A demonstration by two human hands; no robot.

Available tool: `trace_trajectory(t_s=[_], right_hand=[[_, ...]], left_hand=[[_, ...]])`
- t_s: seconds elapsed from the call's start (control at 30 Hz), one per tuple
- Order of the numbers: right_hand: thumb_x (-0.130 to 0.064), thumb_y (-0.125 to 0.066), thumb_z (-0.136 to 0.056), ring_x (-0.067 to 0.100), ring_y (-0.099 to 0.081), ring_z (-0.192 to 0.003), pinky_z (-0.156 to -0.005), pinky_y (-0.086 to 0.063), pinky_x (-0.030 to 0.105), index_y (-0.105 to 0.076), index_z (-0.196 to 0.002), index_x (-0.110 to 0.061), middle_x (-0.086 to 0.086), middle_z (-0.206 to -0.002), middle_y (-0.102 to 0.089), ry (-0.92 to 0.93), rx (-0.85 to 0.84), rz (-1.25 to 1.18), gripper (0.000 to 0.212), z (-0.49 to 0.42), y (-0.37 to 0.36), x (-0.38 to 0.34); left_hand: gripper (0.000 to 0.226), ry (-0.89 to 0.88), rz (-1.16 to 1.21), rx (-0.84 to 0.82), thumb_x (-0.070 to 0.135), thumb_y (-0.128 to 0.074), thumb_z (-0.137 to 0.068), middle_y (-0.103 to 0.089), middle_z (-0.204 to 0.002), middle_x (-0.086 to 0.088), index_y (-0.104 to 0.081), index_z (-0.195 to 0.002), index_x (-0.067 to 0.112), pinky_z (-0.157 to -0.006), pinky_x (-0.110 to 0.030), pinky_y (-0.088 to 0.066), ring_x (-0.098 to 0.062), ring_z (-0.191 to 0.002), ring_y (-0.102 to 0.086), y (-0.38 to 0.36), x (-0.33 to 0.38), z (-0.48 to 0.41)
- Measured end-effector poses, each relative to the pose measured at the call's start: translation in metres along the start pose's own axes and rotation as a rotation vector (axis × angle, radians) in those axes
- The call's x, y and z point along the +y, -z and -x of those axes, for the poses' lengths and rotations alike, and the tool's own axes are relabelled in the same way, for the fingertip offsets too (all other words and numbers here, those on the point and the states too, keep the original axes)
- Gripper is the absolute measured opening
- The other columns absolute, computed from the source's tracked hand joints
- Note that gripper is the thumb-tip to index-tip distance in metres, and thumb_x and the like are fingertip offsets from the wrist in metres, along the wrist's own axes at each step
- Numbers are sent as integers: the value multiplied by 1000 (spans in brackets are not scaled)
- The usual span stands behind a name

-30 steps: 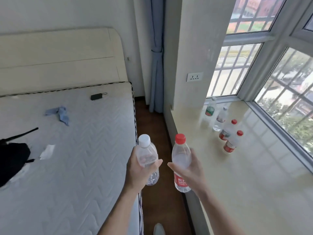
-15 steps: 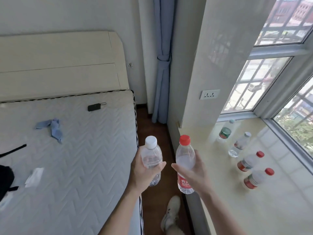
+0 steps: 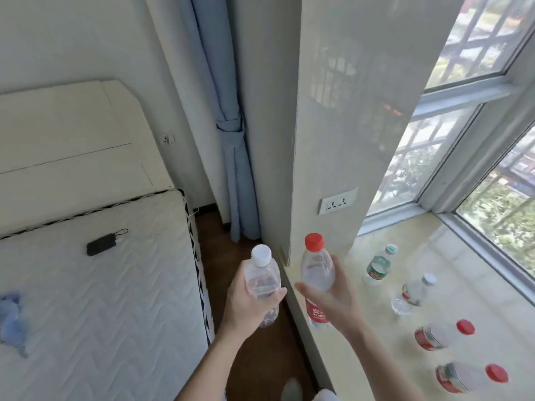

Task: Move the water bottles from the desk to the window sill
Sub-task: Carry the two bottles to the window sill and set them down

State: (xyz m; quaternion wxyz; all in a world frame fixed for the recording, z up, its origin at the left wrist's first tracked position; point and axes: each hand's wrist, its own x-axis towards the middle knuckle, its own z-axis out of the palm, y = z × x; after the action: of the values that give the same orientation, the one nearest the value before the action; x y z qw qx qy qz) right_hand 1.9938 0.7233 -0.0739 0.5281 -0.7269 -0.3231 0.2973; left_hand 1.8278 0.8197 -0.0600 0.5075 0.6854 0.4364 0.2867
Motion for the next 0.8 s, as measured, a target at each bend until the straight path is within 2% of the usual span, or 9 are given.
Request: trace_trajectory(t_s=[0.07, 0.13, 0.3, 0.4, 0.5, 0.63, 0.73, 0.8], right_hand=[[-43, -85, -64, 6, -66, -93, -83, -56, 38, -54, -109, -42, -20, -97, -66, -17, 47, -5, 54, -21, 9, -2], [-40, -84, -65, 3, -65, -92, -81, -55, 34, -54, -106, -43, -23, -96, -64, -24, 99, 7, 52, -35, 19, -4], [-24, -86, -69, -4, -61, -89, -66, -44, 8, -53, -106, -36, -18, -92, -65, -97, 262, 48, 51, -50, 47, -3], [-40, -87, -68, -5, -60, -90, -69, -45, 12, -53, -110, -34, -16, -96, -66, -178, 367, 65, 55, -52, 63, 3], [-55, -85, -63, -2, -61, -89, -75, -51, 26, -50, -107, -38, -16, -94, -66, -273, 496, 64, 59, -52, 76, 10], [-49, -86, -63, 2, -61, -91, -77, -51, 28, -51, -106, -38, -14, -95, -64, -399, 641, 13, 57, -45, 88, 20], [-36, -86, -63, 2, -61, -87, -70, -46, 13, -51, -118, -32, -16, -103, -61, -463, 755, -56, 65, -36, 91, 26], [-33, -87, -64, 9, -64, -81, -73, -49, 15, -51, -120, -34, -19, -99, -62, -503, 835, -101, 67, -27, 88, 33]], left_hand=[[57, -18, 10, -61, 19, -89, -67, -65, -99, 17, -54, -109, 33, -75, -6, -47, 5, -101, -60, -16, 6, -29], [56, -42, 8, -131, 20, -90, -66, -65, -99, 20, -56, -108, 32, -76, -9, -49, 2, -98, -62, -34, 14, -53], [53, -64, -20, -320, 27, -91, -63, -67, -97, 10, -60, -106, 25, -77, -20, -53, -5, -94, -65, -79, 29, -102], [52, -89, -29, -458, 24, -90, -64, -66, -95, 10, -58, -104, 24, -71, -13, -51, -1, -91, -63, -110, 38, -125], [50, -102, -31, -625, 24, -89, -66, -66, -93, 18, -55, -102, 31, -68, -8, -48, 6, -87, -62, -141, 45, -142], [59, -114, -26, -825, 23, -91, -62, -68, -101, 17, -57, -109, 33, -84, -24, -53, -2, -99, -64, -172, 46, -164], [63, -121, -5, -941, 14, -92, -62, -70, -102, 15, -59, -114, 27, -88, -27, -52, -3, -101, -65, -190, 44, -178], [60, -123, -19, -1013, 15, -93, -60, -70, -99, 11, -60, -108, 26, -88, -31, -53, -8, -99, -66, -198, 37, -183]])
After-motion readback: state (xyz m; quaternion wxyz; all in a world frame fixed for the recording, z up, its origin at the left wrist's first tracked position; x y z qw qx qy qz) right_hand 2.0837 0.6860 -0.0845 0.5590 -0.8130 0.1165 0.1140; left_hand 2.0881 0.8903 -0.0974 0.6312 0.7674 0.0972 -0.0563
